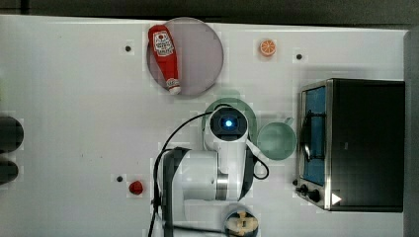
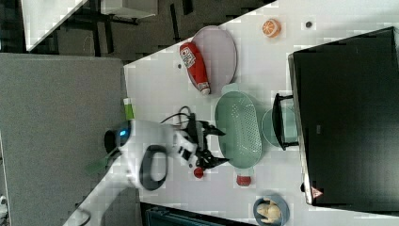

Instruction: Drag strainer right to left.

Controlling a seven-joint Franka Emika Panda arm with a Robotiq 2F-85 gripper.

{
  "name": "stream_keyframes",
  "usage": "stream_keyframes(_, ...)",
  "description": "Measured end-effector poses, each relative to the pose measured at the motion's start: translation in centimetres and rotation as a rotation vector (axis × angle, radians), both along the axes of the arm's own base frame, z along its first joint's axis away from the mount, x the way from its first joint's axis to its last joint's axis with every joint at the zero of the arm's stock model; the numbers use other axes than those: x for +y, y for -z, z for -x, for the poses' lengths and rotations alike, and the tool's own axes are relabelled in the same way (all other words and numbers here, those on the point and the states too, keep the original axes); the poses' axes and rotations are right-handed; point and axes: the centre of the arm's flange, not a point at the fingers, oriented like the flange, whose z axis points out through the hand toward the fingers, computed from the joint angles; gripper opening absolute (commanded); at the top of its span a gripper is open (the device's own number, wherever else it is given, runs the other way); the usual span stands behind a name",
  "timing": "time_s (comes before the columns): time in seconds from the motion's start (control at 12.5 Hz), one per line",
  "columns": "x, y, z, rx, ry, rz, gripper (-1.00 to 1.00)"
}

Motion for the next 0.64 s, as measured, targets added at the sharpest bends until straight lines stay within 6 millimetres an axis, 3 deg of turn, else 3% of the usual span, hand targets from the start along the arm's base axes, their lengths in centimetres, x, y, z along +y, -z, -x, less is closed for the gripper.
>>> stream_keyframes(0.4,-0.5,5.7,-1.2,-0.093,0.053,0.019,1.0)
stream_keyframes(0.64,-0.7,7.3,-1.8,-0.157,0.087,0.038,1.0)
